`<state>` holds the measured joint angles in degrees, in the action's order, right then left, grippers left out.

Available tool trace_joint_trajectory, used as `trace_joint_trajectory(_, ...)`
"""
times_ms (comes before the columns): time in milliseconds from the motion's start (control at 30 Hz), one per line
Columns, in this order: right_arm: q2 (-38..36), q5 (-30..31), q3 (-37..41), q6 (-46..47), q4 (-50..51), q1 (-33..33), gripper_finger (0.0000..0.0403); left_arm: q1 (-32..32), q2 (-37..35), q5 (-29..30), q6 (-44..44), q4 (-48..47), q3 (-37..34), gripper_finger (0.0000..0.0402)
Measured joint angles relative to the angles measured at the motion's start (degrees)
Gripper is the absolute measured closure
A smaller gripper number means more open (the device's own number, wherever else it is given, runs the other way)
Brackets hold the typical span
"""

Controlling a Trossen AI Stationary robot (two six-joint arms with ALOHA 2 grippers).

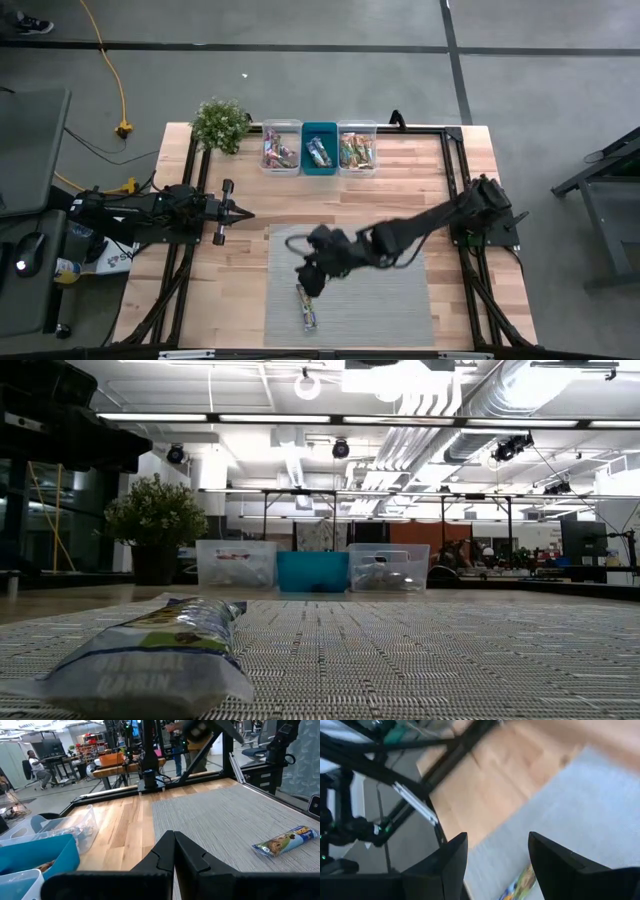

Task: Pick and place Granola Bars by type
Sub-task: Put the blue granola bar into the blue bin

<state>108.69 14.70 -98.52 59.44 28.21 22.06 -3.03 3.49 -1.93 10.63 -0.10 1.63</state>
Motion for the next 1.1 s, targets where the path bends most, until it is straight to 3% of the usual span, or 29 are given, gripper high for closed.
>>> trace_joint_trajectory(167,4.5,-1.6,0.0,3.6,-0.7,3.2,0.021,0.0,0.0,0.0,0.0,0.0,0.0,0.0401)
trace_joint_trajectory(433,9.3,-11.4,0.1,-13.8,-2.1,5.1,0.021,0.0,0.0,0.0,0.0,0.0,0.0,0.0401)
trace_joint_trajectory(600,10.8,-19.4,0.0,-30.3,-3.0,4.9,0.021,0.0,0.0,0.0,0.0,0.0,0.0,0.0401)
trace_joint_trajectory(867,10.9,-22.7,0.0,-47.9,-3.9,4.5,0.021,0.0,0.0,0.0,0.0,0.0,0.0,0.0401)
trace_joint_trajectory(1100,10.9,-22.7,-1.4,-46.3,-3.2,3.0,0.021,0.0,0.0,0.0,0.0,0.0,0.0,0.0401)
